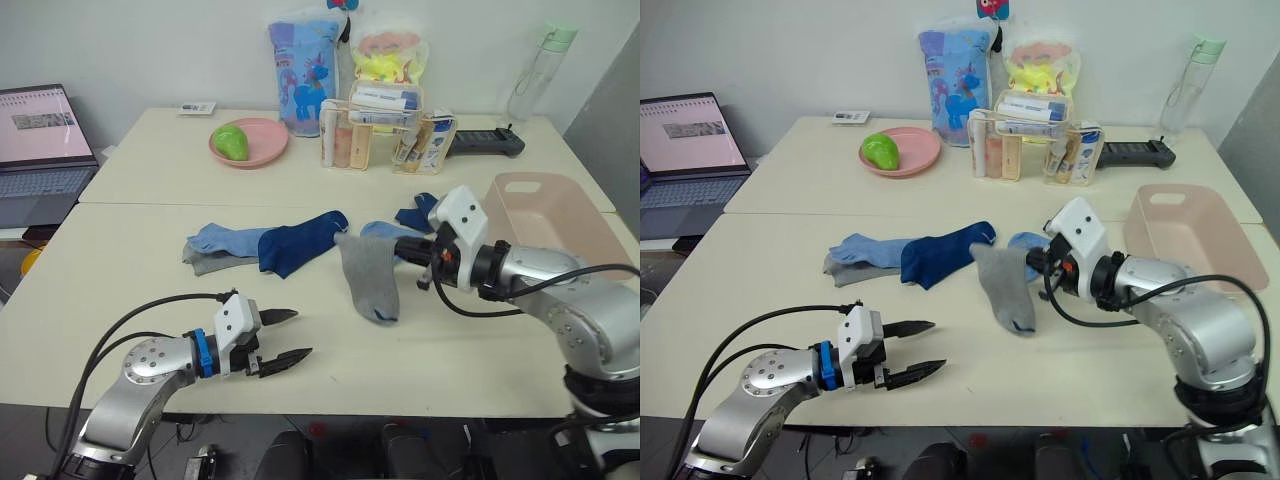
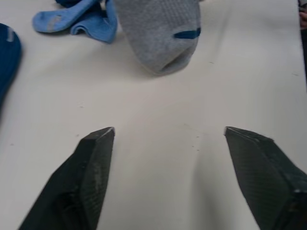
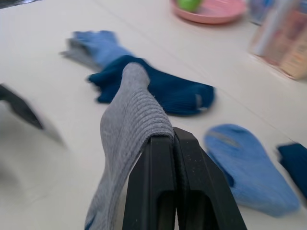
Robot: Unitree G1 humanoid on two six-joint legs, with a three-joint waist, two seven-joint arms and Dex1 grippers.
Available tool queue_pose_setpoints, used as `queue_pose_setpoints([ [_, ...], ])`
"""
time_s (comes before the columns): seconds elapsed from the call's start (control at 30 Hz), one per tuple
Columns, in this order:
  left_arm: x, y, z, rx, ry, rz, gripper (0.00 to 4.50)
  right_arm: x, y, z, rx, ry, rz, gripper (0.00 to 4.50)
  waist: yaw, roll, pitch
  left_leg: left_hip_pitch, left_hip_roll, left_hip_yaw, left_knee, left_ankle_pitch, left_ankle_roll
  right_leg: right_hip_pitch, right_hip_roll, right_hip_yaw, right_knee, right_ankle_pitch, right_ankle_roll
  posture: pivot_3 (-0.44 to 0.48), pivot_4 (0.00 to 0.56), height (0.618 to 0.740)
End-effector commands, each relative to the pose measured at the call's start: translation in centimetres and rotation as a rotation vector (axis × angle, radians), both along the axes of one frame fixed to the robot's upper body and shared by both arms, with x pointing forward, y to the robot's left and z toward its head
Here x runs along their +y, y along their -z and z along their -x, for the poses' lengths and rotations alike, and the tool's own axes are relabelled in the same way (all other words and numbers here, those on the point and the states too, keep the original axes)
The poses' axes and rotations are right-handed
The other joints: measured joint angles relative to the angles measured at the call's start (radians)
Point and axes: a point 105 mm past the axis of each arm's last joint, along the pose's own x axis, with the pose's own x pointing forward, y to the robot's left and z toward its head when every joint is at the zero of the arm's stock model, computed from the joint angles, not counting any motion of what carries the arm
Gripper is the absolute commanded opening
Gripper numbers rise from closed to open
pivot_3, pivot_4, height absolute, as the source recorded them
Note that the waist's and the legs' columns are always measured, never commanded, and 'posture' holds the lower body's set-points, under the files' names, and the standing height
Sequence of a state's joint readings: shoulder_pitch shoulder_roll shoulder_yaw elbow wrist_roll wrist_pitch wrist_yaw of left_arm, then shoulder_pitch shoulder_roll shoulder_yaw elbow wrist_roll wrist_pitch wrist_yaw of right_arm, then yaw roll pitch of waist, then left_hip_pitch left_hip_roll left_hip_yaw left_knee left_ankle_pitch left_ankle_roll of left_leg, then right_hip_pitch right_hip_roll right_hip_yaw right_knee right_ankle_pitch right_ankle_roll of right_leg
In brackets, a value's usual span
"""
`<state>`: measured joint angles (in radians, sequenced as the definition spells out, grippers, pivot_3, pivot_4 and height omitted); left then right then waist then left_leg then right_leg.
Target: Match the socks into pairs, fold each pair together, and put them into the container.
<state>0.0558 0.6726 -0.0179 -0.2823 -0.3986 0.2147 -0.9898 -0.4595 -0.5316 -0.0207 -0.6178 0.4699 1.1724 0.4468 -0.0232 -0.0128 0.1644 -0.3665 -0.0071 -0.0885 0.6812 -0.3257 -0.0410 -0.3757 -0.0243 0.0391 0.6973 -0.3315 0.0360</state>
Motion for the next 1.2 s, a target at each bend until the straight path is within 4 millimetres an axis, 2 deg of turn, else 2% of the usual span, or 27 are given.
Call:
queue_pose_setpoints([
  [0.03,-0.4,-1.2,-0.5,-0.038,0.002,0.033,4.49,-1.7,-1.0,0.1,-0.073,0.091,0.044,0.0,0.0,0.0,0.0,0.0,0.0,0.0,0.0,0.0,0.0,0.0,0.0,0.0,0.0,0.0,0.0,0.0,0.15,0.703],
  [0.13,-1.8,-1.6,-0.6,-0.022,0.028,0.089,4.49,-0.9,-1.6,0.6,-0.135,0.041,0.095,0.0,-0.004,0.001,0.0,0.0,0.0,0.002,0.0,0.0,0.0,-0.001,0.0,0.001,0.0,0.0,0.0,0.0,0.15,0.703],
  [0.27,-2.6,-1.7,-0.4,-0.009,0.046,0.114,4.49,0.3,-2.4,1.2,-0.203,-0.018,0.102,0.0,-0.014,0.001,0.0,0.001,0.001,0.002,0.0,0.0,0.0,-0.001,0.001,0.001,0.001,0.0,0.0,0.0,0.15,0.703],
  [0.43,-3.7,-2.2,-0.8,-0.008,0.018,0.169,4.49,2.3,-3.8,2.0,-0.299,-0.083,0.015,0.0,-0.009,0.001,0.0,0.0,0.001,0.002,0.0,0.0,0.0,-0.001,0.001,0.001,0.001,0.0,0.0,0.0,0.15,0.703],
  [0.6,-6.2,-2.3,-0.6,-0.045,0.007,0.221,4.49,3.4,-4.1,1.5,-0.293,-0.061,-0.051,0.0,-0.008,0.001,0.0,0.0,0.001,0.002,0.0,0.0,0.0,-0.001,0.001,0.001,0.001,0.0,0.0,0.0,0.15,0.703],
  [0.73,-7.3,-1.9,-1.5,-0.102,-0.07,0.23,4.49,3.6,-3.4,1.0,-0.254,-0.016,-0.065,0.0,-0.008,0.001,0.0,0.0,0.001,0.001,0.0,0.0,0.0,-0.001,0.001,0.001,0.001,0.0,0.0,0.0,0.15,0.703],
  [0.93,-5.3,-2.5,-2.9,-0.189,-0.187,0.245,4.49,5.8,-4.7,1.1,-0.326,-0.089,-0.071,0.0,-0.01,0.001,0.0,0.001,0.001,0.002,0.0,0.0,0.0,-0.002,0.001,0.001,0.002,0.0,0.0,0.0,0.15,0.703],
  [1.03,-4.0,-2.1,-2.9,-0.195,-0.218,0.225,4.49,6.1,-4.5,0.8,-0.298,-0.067,-0.124,0.0,-0.009,0.001,0.0,0.0,0.001,0.002,0.0,0.0,0.0,-0.002,0.001,0.001,0.001,0.0,0.0,0.0,0.15,0.703],
  [1.1,-3.4,-1.8,-2.7,-0.198,-0.223,0.203,4.49,5.5,-3.9,0.2,-0.269,0.002,-0.145,0.0,-0.009,0.001,0.0,0.0,0.001,0.002,-0.001,0.0,0.0,-0.003,0.001,0.002,0.001,0.0,0.0,0.0,0.15,0.703],
  [1.2,-2.8,-1.7,-2.2,-0.196,-0.214,0.177,4.49,2.7,-1.5,-0.6,-0.21,0.174,-0.125,0.0,-0.002,-0.001,-0.001,-0.001,0.0,0.002,0.0,0.0,0.0,-0.003,0.0,0.002,0.001,0.0,0.0,0.0,0.15,0.703],
])
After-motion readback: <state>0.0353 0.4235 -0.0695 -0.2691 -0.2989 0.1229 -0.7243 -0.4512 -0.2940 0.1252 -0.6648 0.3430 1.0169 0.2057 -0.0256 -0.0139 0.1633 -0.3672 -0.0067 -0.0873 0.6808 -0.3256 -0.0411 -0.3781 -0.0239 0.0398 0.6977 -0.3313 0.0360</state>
